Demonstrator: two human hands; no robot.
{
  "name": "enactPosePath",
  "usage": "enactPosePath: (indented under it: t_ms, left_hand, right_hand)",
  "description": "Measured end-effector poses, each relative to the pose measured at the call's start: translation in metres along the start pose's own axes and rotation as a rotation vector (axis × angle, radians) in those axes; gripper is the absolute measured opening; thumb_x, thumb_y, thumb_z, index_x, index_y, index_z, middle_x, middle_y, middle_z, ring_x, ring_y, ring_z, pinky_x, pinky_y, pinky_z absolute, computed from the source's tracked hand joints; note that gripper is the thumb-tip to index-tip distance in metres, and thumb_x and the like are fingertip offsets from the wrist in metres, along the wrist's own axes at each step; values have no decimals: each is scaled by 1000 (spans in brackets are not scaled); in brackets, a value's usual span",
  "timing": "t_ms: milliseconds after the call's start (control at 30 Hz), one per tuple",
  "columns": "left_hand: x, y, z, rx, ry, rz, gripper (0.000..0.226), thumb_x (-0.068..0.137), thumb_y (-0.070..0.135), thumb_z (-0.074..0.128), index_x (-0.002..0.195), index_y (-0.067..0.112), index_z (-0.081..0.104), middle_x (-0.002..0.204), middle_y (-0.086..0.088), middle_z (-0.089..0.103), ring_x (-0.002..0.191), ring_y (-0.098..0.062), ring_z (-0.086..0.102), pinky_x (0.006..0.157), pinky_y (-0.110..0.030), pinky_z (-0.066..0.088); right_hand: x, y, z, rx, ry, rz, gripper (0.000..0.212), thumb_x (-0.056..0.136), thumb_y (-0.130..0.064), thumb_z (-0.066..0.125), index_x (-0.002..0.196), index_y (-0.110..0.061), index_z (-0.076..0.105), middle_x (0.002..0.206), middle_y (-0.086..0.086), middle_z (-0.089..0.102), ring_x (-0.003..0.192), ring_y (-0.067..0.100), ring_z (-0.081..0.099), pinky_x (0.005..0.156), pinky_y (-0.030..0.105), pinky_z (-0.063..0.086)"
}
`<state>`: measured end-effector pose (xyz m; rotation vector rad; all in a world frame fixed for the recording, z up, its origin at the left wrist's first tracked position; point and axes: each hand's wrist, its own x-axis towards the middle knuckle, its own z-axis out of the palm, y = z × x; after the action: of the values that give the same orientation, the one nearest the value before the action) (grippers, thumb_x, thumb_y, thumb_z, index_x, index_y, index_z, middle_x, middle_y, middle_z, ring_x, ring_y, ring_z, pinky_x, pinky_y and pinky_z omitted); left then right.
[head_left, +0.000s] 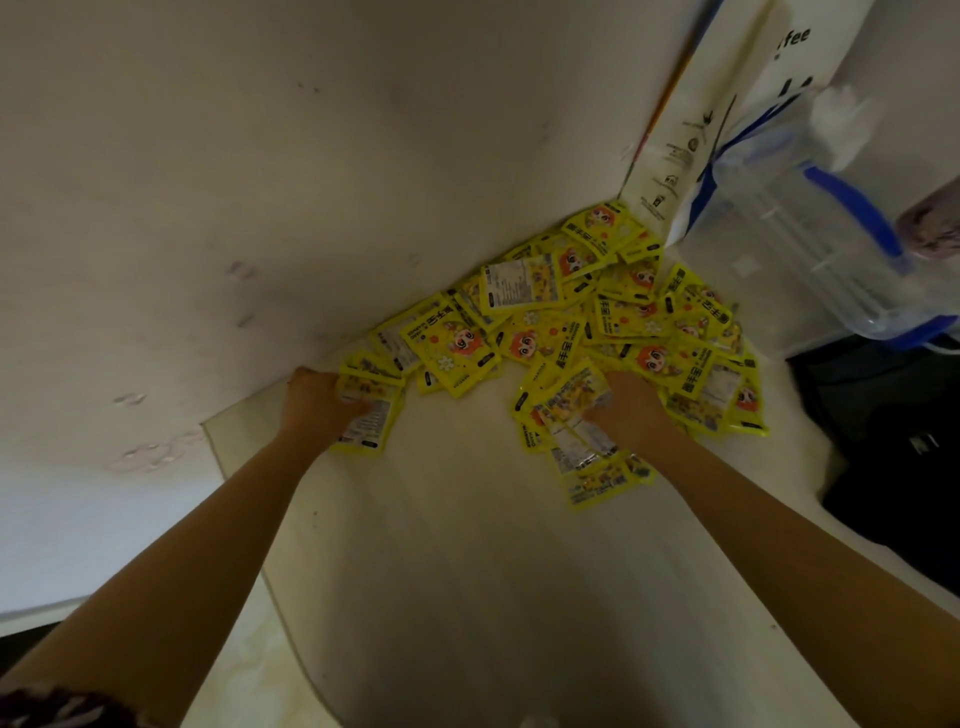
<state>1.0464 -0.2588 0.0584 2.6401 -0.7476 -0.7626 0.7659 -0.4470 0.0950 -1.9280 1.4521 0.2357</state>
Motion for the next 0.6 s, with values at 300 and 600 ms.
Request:
enactPosePath:
  t_ms: [300, 600]
  left_hand:
    - [-65, 2, 19, -546, 7, -193, 28, 74, 19, 80, 99, 9, 71, 88, -11, 70, 71, -24, 68, 62, -34, 59]
    - [-140, 8, 51, -874, 18, -240, 9, 80, 15, 74, 88, 13, 70, 80, -3, 70, 71, -18, 67, 57, -25, 56]
  right_hand:
    - [-19, 7, 1, 70, 10, -22, 34, 85, -17, 67, 113, 1, 58, 110, 18, 63, 102, 31, 60, 82, 36, 47]
    - [-59, 33, 2, 294, -19, -82, 25, 86, -11, 66, 109, -3, 59, 92, 8, 58, 96, 22, 62, 62, 24, 42]
